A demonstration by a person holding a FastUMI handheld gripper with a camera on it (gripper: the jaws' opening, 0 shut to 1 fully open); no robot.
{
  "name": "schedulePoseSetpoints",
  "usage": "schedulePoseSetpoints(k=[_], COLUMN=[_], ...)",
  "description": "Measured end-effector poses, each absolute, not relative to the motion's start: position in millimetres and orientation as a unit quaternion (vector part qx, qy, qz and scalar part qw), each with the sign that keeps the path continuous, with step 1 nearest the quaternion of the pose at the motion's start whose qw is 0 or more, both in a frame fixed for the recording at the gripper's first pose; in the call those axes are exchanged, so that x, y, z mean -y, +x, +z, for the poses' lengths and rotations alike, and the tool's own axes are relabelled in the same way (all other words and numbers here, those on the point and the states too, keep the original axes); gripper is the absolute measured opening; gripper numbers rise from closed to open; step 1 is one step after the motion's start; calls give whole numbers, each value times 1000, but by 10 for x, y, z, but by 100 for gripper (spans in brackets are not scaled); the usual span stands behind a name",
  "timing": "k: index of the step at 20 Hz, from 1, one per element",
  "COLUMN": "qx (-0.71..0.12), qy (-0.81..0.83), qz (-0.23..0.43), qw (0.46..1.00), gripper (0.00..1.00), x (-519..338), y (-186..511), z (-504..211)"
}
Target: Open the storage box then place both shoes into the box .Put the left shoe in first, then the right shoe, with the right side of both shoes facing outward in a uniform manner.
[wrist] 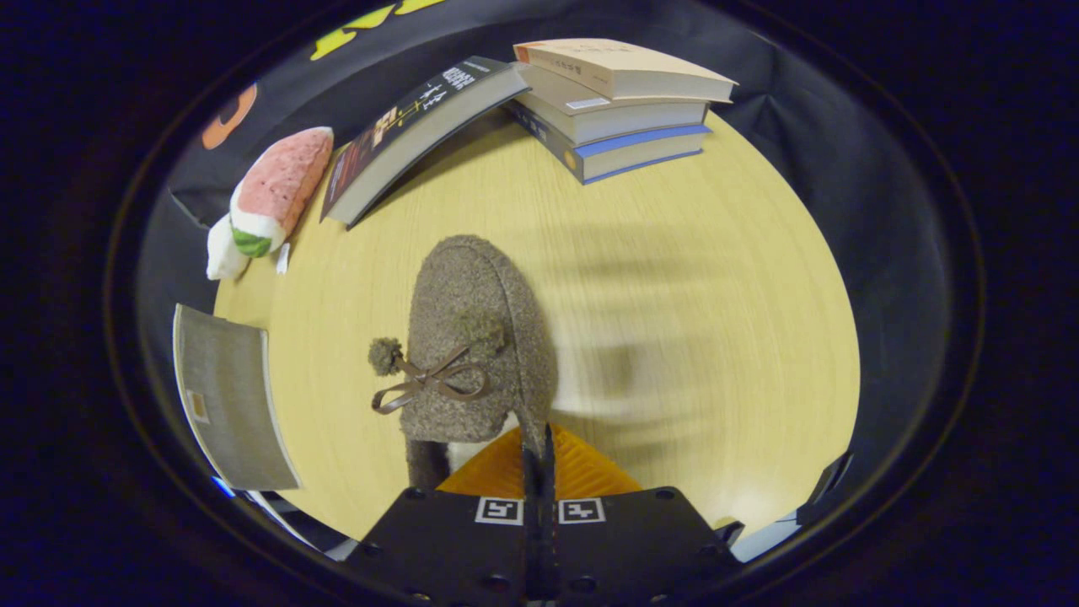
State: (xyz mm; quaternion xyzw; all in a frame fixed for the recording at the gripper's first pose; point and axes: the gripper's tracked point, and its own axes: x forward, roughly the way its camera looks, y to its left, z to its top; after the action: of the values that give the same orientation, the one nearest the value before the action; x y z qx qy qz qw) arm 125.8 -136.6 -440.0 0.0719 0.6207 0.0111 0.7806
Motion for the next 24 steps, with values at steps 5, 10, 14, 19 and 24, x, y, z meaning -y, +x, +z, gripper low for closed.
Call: schedulePoseSetpoints(k=[5,10,14,19,24], qx=[-612,-590,-571,-561,-565], qy=[103,140,125,127,114], qz=[15,38,55,93,133], qw=[784,794,809,813,806], gripper=[1,1,0,1,0], x=[1254,891,483,-304,-1161], y=[1149,1084,1060,891,641], z=[-4058,-3404,-2969,-2523,-2258])
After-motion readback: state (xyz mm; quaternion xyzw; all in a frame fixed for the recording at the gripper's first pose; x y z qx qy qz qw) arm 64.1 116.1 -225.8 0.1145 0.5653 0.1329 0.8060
